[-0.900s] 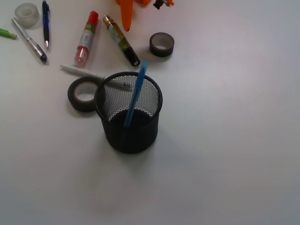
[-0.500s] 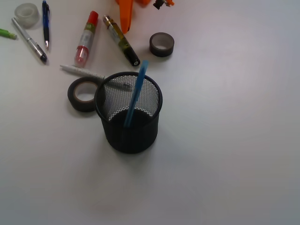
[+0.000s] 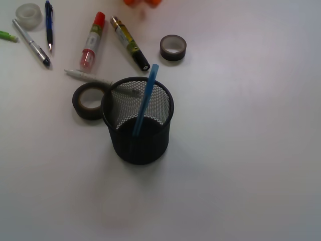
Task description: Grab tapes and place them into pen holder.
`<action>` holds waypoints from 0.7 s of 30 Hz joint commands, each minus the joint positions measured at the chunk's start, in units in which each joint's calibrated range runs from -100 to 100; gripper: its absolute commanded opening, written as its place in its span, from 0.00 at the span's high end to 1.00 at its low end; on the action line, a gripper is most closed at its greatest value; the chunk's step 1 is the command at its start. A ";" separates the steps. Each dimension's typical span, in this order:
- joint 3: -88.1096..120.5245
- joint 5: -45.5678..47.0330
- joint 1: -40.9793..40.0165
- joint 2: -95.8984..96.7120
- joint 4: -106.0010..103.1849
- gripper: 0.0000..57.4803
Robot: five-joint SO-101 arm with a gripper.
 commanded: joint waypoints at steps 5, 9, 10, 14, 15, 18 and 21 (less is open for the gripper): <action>-26.05 -11.09 -6.89 35.33 14.24 0.53; -22.06 -28.33 -18.48 39.41 21.24 0.53; -20.70 -32.04 -21.17 39.41 21.15 0.53; -14.00 -42.83 -29.77 39.75 16.78 0.53; -11.74 -43.71 -30.52 40.01 14.85 0.53; -0.78 -43.76 -29.92 40.26 5.14 0.53; 5.65 -40.78 -28.28 40.26 -1.51 0.53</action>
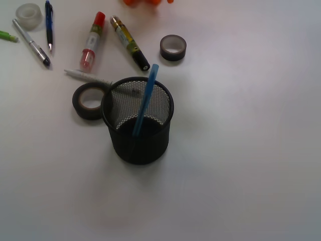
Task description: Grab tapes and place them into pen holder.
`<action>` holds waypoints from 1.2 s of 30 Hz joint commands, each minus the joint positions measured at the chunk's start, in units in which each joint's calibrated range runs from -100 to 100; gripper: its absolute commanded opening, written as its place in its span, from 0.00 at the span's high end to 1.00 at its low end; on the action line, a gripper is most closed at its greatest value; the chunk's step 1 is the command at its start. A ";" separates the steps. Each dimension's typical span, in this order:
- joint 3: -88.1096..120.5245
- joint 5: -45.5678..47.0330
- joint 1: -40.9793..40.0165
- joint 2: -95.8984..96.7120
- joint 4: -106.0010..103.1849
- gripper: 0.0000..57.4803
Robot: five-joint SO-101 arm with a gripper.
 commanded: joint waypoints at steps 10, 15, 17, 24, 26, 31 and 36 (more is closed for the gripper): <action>16.87 9.04 9.17 0.71 -15.07 0.53; 19.59 13.48 12.16 1.14 -19.53 0.52; 19.86 14.75 12.46 2.92 -20.49 0.52; 12.25 18.75 12.01 17.37 -21.46 0.52; 8.99 19.78 11.94 21.96 -21.46 0.52; 2.20 20.42 10.37 31.74 -21.46 0.52; 2.65 20.22 10.37 34.29 -21.54 0.53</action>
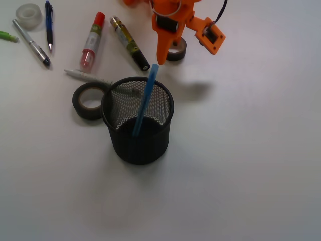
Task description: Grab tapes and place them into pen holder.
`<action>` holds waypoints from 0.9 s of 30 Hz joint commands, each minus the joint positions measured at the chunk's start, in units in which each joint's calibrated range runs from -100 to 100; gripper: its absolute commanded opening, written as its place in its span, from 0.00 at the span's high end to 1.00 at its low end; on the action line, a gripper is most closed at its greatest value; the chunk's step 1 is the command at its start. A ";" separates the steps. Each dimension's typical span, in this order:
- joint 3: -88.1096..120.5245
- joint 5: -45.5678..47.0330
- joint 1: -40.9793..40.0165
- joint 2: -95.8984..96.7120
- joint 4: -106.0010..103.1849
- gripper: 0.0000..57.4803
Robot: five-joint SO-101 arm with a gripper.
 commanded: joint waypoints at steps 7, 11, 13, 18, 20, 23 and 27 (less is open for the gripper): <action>-3.47 -0.05 -1.49 6.54 -4.67 0.68; -3.38 -0.05 -1.49 6.45 -4.93 1.00; -3.38 0.00 -1.57 6.45 -4.93 1.00; -4.20 0.05 -1.49 5.43 -3.27 0.99; -7.37 0.05 -1.64 2.97 1.63 0.99; -16.24 0.63 -2.39 -2.64 11.87 0.99; -29.92 3.37 -2.99 -10.12 17.82 0.99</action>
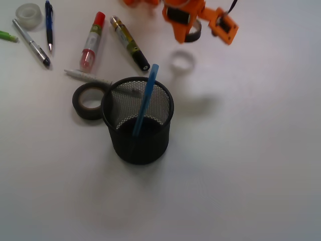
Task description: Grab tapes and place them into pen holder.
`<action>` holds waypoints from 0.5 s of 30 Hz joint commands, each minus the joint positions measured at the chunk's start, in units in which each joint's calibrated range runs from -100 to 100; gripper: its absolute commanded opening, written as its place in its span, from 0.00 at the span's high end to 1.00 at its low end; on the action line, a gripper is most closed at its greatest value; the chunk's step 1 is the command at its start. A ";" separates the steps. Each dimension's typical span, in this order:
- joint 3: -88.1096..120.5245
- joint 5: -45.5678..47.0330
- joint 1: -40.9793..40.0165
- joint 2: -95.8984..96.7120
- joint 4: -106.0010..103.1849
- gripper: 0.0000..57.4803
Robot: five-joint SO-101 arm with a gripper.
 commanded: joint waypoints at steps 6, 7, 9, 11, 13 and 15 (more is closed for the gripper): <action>-27.52 8.35 1.85 -10.99 -0.21 0.99; -29.52 11.67 3.49 -10.91 -8.08 0.99; -29.52 15.58 7.00 -10.91 -20.59 0.99; -29.43 16.61 9.70 -10.14 -26.19 0.99; -30.24 17.05 14.03 -6.74 -31.36 0.99; -30.24 17.05 16.28 -3.85 -34.77 0.99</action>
